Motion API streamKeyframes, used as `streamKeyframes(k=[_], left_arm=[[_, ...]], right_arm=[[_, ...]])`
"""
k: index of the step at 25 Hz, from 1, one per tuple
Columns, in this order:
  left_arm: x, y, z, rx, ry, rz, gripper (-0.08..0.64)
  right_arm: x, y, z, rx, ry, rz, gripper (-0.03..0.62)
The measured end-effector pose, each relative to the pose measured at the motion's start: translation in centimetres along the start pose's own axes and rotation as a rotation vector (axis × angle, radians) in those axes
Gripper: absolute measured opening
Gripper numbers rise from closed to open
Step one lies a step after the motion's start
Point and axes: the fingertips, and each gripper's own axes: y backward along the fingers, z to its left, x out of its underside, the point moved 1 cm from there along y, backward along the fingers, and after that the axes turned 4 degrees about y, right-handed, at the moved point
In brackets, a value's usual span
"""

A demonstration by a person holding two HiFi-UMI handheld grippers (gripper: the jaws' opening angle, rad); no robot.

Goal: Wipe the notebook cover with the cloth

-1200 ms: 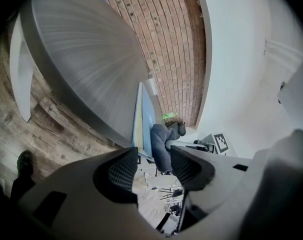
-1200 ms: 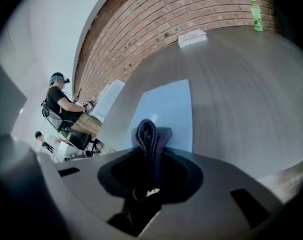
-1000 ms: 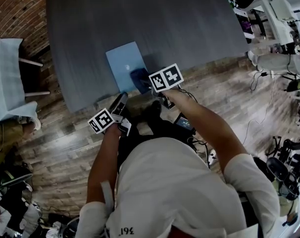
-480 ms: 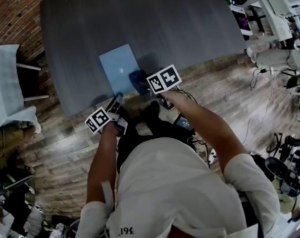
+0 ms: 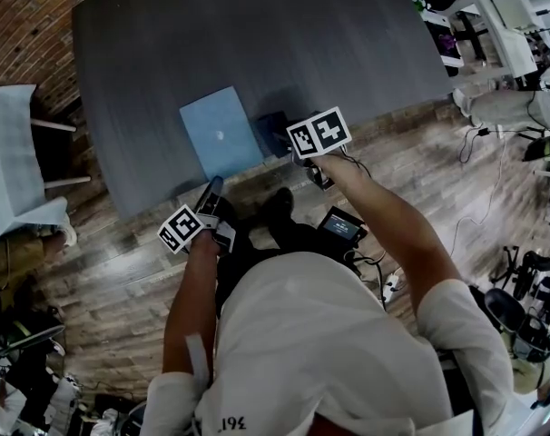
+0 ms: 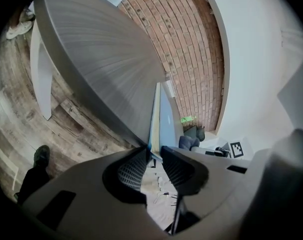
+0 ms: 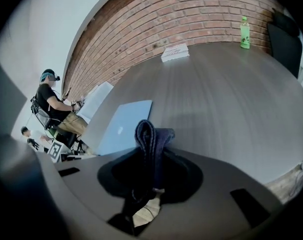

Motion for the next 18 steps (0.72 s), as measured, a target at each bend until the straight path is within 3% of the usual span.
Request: streamKeyframes(k=[10,18], left_arm=[[0.3,0.0,-0.4,0.002,0.015,-0.023,0.100],[0.3,0.1,-0.5,0.003,0.026,-0.018,0.098]], right_arm=[[-8.6,-2.7,-0.6,-0.018,-0.041,-0.075,0.105],[-11.2,-5.4,-1.3,0.012,-0.067,-0.044,0.105]])
